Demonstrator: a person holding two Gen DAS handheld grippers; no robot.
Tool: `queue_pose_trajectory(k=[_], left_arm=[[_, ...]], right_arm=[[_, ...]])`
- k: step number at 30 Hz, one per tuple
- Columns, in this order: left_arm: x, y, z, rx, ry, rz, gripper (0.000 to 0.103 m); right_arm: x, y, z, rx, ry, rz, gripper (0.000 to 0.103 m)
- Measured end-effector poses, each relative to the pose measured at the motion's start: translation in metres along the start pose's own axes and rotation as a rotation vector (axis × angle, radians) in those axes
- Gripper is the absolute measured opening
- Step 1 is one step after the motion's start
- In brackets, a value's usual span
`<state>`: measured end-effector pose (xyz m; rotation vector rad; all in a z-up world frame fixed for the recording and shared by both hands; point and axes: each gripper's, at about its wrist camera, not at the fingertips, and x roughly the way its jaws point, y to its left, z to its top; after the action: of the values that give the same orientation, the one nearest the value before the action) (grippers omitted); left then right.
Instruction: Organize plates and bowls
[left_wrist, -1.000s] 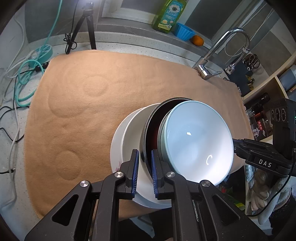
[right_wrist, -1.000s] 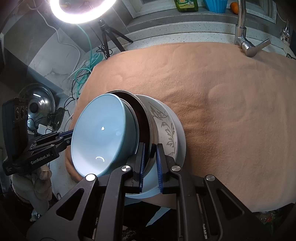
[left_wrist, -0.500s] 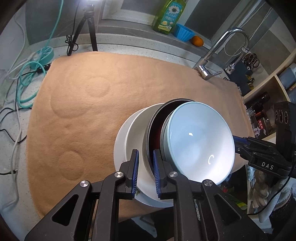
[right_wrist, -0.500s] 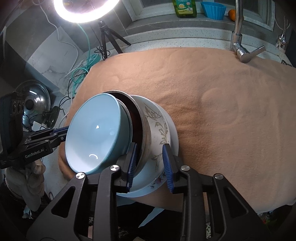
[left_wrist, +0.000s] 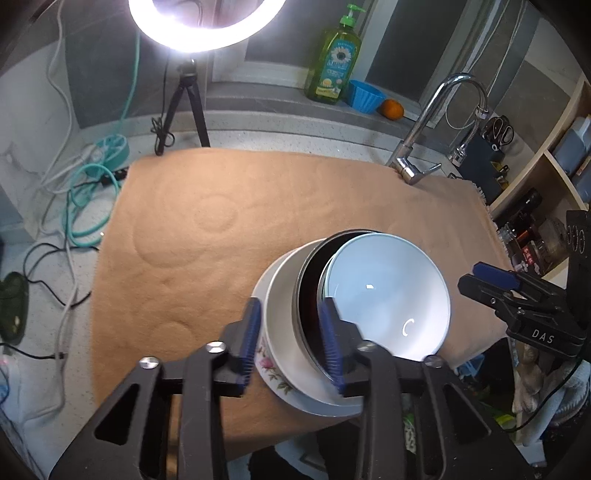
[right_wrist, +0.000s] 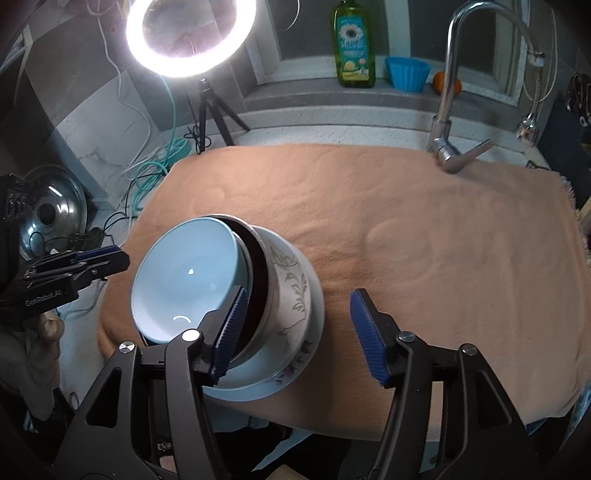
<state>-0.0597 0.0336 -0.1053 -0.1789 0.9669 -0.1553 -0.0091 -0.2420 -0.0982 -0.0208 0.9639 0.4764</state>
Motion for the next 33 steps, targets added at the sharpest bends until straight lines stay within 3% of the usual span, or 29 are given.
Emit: queue_pose_trajectory(k=[4, 8, 33], left_arm=[[-0.01, -0.003, -0.003, 0.015, -0.042, 0.036, 0.058], [-0.017, -0.008, -0.006, 0.033, -0.069, 0.056, 0.064], [-0.021, -0.016, -0.005, 0.03, -0.08, 0.087, 0.066]], right_arm=[[-0.01, -0.004, -0.001, 0.023, -0.035, -0.013, 0.077], [-0.014, -0.008, -0.004, 0.047, -0.054, -0.026, 0.089], [-0.018, -0.008, -0.004, 0.059, -0.072, -0.051, 0.091]])
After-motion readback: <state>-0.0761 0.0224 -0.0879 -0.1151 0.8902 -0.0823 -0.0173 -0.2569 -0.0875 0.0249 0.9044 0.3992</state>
